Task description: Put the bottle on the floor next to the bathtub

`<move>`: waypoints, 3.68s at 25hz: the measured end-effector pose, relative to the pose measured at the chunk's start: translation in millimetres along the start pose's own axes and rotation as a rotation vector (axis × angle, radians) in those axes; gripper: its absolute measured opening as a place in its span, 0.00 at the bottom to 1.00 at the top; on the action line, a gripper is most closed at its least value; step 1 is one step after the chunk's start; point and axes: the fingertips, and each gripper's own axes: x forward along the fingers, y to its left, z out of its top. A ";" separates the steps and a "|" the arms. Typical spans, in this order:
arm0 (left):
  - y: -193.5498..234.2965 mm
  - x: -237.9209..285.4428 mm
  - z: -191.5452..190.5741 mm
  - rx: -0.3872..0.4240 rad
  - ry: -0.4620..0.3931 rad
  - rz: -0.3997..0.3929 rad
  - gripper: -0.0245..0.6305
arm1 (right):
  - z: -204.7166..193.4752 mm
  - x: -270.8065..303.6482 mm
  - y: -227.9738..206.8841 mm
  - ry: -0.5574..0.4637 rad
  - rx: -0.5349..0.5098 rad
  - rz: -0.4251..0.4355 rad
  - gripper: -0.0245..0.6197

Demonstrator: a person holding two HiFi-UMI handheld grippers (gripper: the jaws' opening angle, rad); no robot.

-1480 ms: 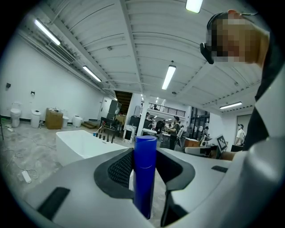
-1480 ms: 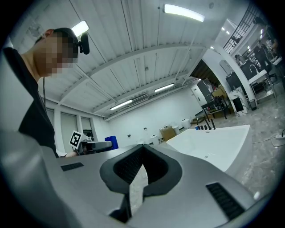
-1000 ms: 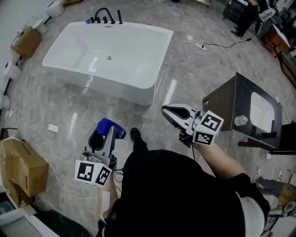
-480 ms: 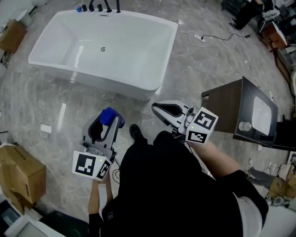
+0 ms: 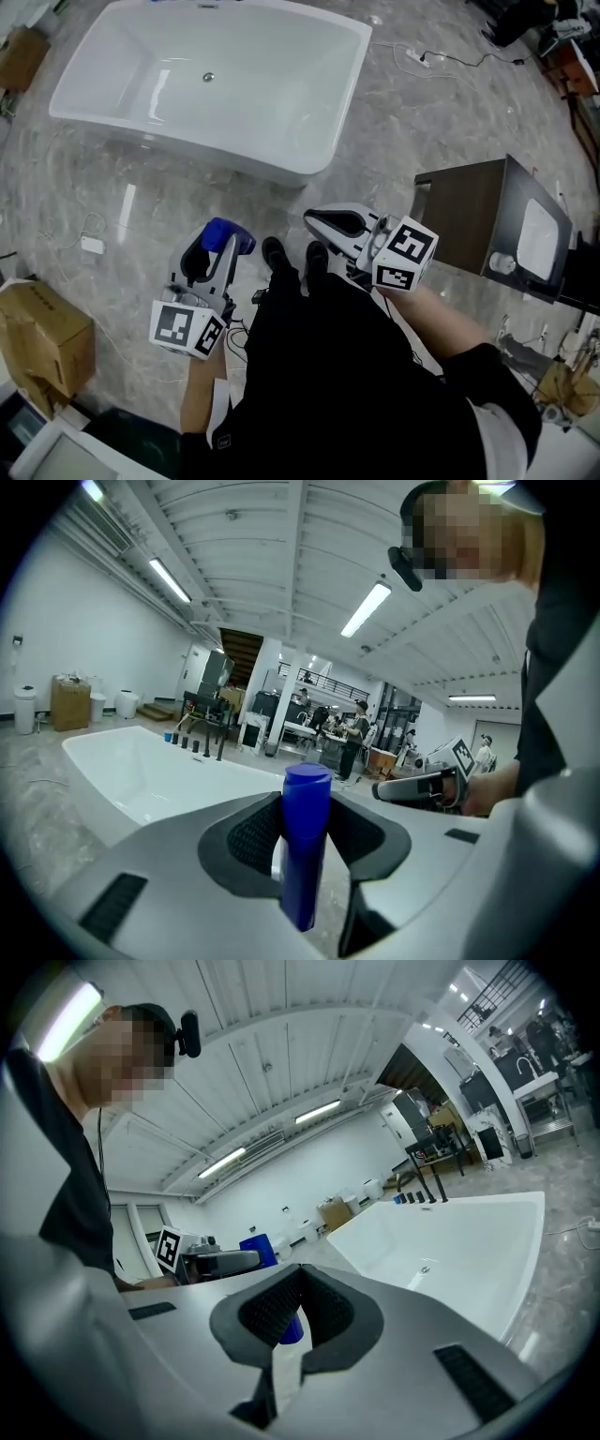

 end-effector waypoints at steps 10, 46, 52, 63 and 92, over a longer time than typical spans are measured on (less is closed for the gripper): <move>-16.0 59.1 -38.3 0.033 0.089 0.040 0.28 | -38.6 -29.5 -55.6 0.005 0.059 0.005 0.08; 99.3 192.8 -409.5 0.043 0.175 -0.036 0.28 | -374.5 115.8 -248.9 0.249 -0.050 0.041 0.08; 116.0 221.8 -465.2 0.086 0.181 -0.045 0.28 | -428.0 113.8 -291.9 0.269 -0.091 0.039 0.08; 153.4 284.4 -569.4 0.181 0.210 -0.114 0.28 | -495.5 133.0 -357.9 0.307 -0.245 0.074 0.08; 195.3 399.7 -739.5 0.167 0.406 -0.096 0.28 | -564.5 132.3 -379.8 0.418 -0.226 0.049 0.08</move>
